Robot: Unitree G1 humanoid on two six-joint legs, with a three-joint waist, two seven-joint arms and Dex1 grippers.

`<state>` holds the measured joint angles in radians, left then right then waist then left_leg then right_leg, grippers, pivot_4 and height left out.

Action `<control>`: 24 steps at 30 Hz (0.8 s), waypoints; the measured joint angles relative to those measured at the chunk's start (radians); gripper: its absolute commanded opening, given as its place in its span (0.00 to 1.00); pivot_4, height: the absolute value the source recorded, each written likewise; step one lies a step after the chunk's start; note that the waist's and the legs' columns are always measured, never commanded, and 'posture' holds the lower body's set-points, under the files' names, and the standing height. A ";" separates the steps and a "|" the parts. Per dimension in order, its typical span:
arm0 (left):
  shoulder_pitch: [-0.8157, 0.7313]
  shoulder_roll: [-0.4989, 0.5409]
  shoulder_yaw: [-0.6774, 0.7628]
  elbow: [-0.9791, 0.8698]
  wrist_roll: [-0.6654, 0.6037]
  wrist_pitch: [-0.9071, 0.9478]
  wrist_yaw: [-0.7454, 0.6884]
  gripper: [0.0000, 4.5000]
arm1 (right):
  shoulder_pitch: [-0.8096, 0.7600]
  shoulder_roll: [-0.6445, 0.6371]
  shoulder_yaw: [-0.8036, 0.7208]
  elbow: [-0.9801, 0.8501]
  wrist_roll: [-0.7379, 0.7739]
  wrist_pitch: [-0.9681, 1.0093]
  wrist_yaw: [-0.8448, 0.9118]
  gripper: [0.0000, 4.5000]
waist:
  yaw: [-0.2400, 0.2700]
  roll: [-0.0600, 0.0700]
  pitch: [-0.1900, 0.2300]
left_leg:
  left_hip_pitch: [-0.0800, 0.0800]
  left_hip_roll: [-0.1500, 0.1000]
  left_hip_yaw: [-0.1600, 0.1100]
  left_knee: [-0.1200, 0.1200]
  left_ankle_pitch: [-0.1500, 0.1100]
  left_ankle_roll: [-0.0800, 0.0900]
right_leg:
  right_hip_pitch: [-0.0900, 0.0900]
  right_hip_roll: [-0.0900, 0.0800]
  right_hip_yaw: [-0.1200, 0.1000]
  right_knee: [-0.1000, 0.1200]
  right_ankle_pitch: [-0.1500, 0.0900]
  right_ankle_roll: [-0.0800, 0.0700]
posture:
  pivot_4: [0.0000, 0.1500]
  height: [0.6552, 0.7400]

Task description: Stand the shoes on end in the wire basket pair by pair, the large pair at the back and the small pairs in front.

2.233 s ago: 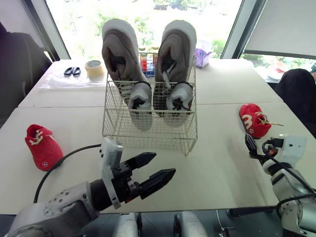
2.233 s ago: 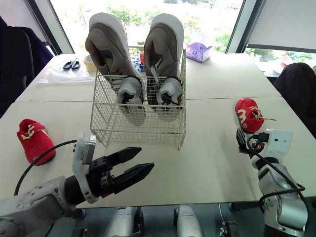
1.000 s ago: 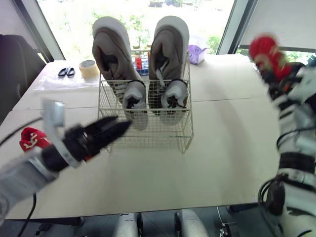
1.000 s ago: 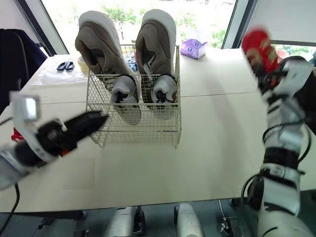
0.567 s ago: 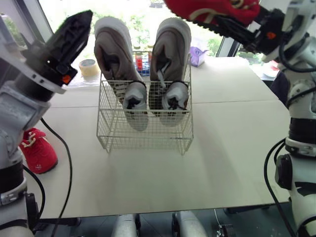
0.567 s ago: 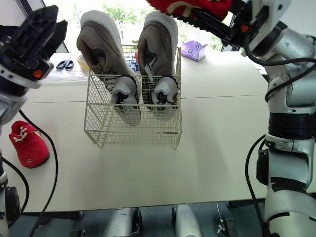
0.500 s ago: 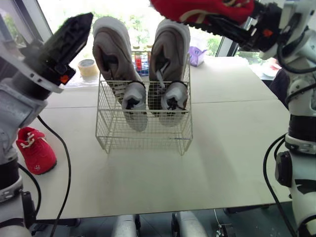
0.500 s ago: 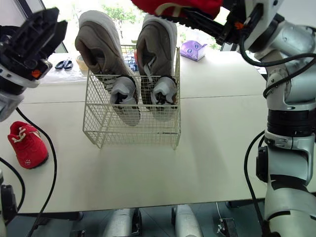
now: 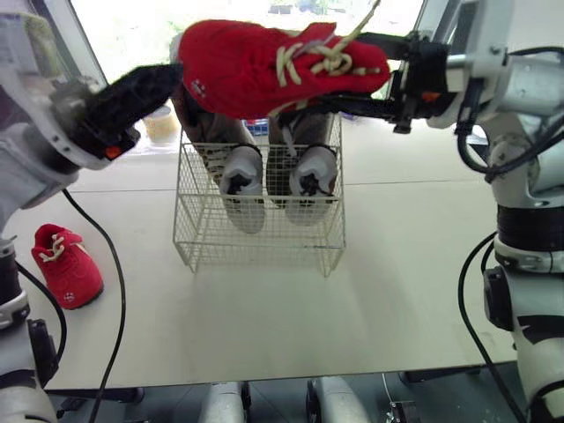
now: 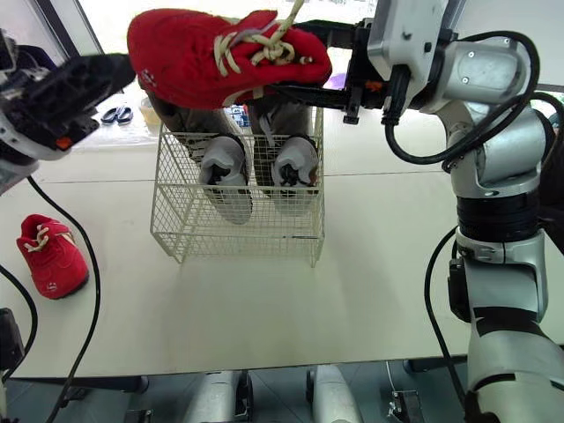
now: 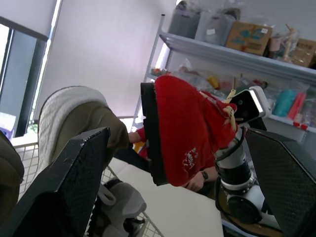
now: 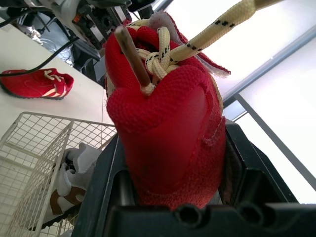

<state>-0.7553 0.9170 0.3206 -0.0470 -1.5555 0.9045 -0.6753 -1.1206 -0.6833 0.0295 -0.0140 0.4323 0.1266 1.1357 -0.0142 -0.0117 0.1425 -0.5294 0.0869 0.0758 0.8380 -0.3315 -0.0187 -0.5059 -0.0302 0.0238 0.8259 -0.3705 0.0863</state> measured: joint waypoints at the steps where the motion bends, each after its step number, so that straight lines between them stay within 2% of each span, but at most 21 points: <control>1: -0.006 0.000 -0.012 0.006 0.021 0.014 -0.031 1.00 | 0.000 0.004 0.000 -0.003 -0.002 -0.005 0.002 0.34 | 0.000 0.000 0.000 | 0.000 0.000 0.000 0.000 0.000 0.000 | 0.000 0.000 0.000 0.000 0.000 0.000 | 1.00 0.00; 2: -0.010 0.000 -0.024 0.010 0.041 0.030 -0.059 1.00 | 0.001 0.008 0.001 -0.011 -0.003 -0.006 0.005 0.34 | 0.000 0.000 0.000 | 0.000 0.000 0.000 0.000 0.000 0.000 | 0.000 0.000 0.000 0.000 0.000 0.000 | 1.00 0.00; 3: -0.014 -0.001 -0.032 0.019 0.054 0.038 -0.077 0.91 | 0.002 0.009 0.003 -0.022 -0.004 -0.006 0.008 0.34 | 0.001 0.000 0.000 | 0.000 0.000 0.000 0.000 0.000 0.000 | 0.000 0.000 0.000 0.000 0.000 0.000 | 1.00 0.00; 5: -0.036 -0.010 -0.033 0.050 0.078 0.053 -0.105 0.81 | 0.006 0.010 0.005 -0.044 -0.005 -0.007 0.012 0.34 | 0.001 0.000 0.000 | 0.000 0.000 0.000 0.000 0.000 0.000 | 0.000 0.000 0.000 0.000 0.000 0.000 | 1.00 0.00; 10: -0.069 -0.032 -0.032 0.068 0.117 0.086 -0.165 0.23 | 0.031 0.010 0.004 -0.068 -0.014 0.004 0.010 0.34 | 0.001 0.000 0.000 | 0.000 0.000 0.000 0.000 0.000 0.000 | 0.000 0.000 0.000 0.000 0.000 0.000 | 1.00 0.00; 12: -0.069 -0.047 -0.032 0.080 0.133 0.097 -0.168 0.05 | 0.047 0.010 0.003 -0.083 -0.017 0.003 0.009 0.34 | 0.001 0.000 0.000 | 0.000 0.000 0.000 0.000 0.000 0.000 | 0.000 0.000 0.000 0.000 0.000 0.000 | 1.00 0.00; 13: -0.069 -0.054 -0.032 0.083 0.137 0.100 -0.168 0.05 | 0.050 0.010 0.003 -0.083 -0.018 0.003 0.008 0.34 | 0.000 0.000 0.000 | 0.000 0.000 0.000 0.000 0.000 0.000 | 0.000 0.000 0.000 0.000 0.000 0.000 | 1.00 0.00; 15: -0.069 -0.072 -0.025 0.083 0.144 0.104 -0.150 0.05 | 0.056 0.012 0.000 -0.083 -0.024 0.004 0.004 0.55 | 0.000 0.000 0.000 | 0.000 0.000 0.000 0.000 0.000 0.000 | 0.000 0.000 0.000 0.000 0.000 0.000 | 1.00 0.00; 16: -0.069 -0.082 -0.019 0.083 0.146 0.107 -0.138 0.05 | 0.058 0.013 -0.001 -0.083 -0.026 0.005 -0.001 0.63 | 0.000 0.000 0.000 | 0.000 0.000 0.000 0.000 0.000 0.000 | 0.000 0.000 0.000 0.000 0.000 0.000 | 1.00 0.00; 19: -0.057 -0.125 0.020 0.070 0.137 0.106 -0.089 0.05 | 0.096 0.020 -0.035 -0.080 0.015 0.096 -0.057 0.98 | 0.002 -0.001 -0.001 | 0.001 0.000 -0.001 0.000 0.000 0.000 | 0.002 0.000 0.000 0.000 0.000 0.000 | 1.00 0.00; 21: -0.029 -0.154 0.050 0.052 0.118 0.105 -0.056 0.05 | 0.147 0.033 -0.091 -0.061 0.077 0.202 -0.117 0.99 | 0.003 -0.001 -0.001 | 0.001 0.000 0.000 0.001 0.000 -0.001 | 0.002 -0.001 0.000 0.000 0.000 0.000 | 1.00 0.00; 24: 0.005 -0.231 0.113 0.025 0.058 0.071 0.056 0.05 | 0.247 0.102 -0.248 -0.074 0.292 0.410 -0.285 0.99 | 0.004 -0.001 -0.001 | 0.001 0.000 -0.001 0.001 0.002 -0.003 | 0.003 -0.002 -0.001 0.001 0.000 0.000 | 1.00 0.00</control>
<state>-0.7503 0.6859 0.4340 -0.0217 -1.4970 0.9756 -0.6191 -0.8736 -0.5811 -0.2188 -0.0876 0.7245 0.5368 0.8509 -0.0098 -0.0131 0.1417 -0.5286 0.0872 0.0750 0.8391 -0.3300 -0.0213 -0.5030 -0.0323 0.0232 0.8267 -0.3703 0.0867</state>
